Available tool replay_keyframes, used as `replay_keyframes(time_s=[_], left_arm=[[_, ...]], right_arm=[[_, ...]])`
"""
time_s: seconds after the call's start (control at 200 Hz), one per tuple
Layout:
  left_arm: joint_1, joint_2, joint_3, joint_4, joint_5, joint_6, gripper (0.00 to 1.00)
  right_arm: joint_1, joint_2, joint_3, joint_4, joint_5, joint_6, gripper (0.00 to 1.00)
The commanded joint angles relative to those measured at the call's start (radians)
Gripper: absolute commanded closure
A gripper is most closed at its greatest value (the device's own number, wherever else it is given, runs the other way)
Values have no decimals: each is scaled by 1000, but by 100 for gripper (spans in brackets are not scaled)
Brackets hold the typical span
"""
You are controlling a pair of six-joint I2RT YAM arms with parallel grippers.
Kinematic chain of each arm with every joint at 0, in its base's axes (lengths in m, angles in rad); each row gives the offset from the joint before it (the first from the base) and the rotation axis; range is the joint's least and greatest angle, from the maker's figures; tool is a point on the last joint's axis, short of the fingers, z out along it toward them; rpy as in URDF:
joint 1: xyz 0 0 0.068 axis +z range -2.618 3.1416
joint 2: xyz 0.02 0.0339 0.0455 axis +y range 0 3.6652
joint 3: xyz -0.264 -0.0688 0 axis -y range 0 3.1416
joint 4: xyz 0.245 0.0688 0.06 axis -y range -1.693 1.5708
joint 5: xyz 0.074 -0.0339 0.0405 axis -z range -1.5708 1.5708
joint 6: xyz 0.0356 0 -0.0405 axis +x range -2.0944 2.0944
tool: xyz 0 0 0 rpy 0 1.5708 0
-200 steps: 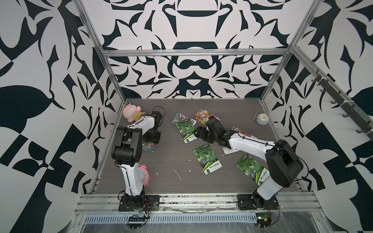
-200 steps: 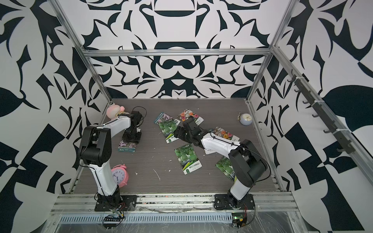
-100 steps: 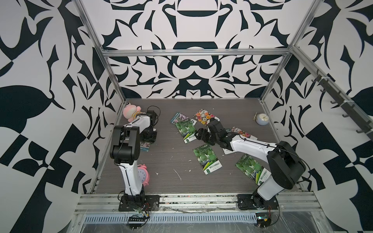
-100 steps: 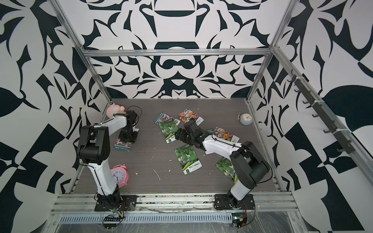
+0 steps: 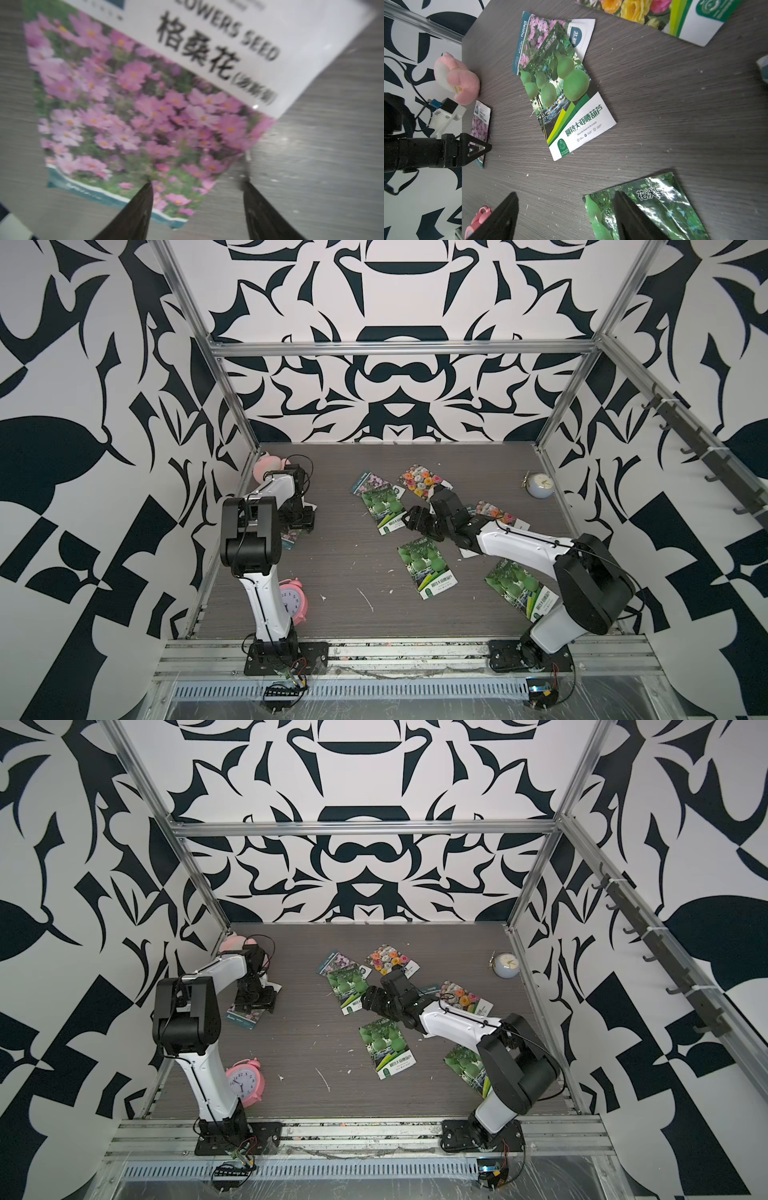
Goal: Arrange the seed packets in a row
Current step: Move the seed packet to the center of the board.
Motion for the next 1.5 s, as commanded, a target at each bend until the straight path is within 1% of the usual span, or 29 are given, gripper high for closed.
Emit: replay_keyframes(time_s=[0.0,0.12,0.195,0.35,0.53,0.66,0.77,1.005,1.115,1.27,1.495], left_arm=[[-6,17,66,-3,29,15,24],[-6,102,133,-32,-17,-2,23],[-3,140,158,-43,-32,-14,25],[16,160,163,-45,-9,-27,33],[65,165,160,-57,-20,6,37],[126,160,155,-46,-3,23,38],[162,181,167,-51,-17,40,38],[239,200,171,-27,15,29,38],[258,202,179,-21,12,21,38],[282,210,192,-20,-27,-3,38],[286,196,199,-15,-6,-12,38]], right_arm=[[-3,-25,-1,28,1,0,24],[-3,-24,4,26,-1,1,24],[-3,-28,2,23,3,4,24],[-3,-36,4,12,14,2,24],[-3,-27,11,4,17,1,24],[-3,-11,19,2,16,3,24],[-3,7,29,-2,6,5,24],[-3,21,48,-13,1,2,24],[-3,30,59,-20,-1,-2,24],[-2,45,67,-20,-3,1,24],[-3,57,74,-23,-9,3,24]])
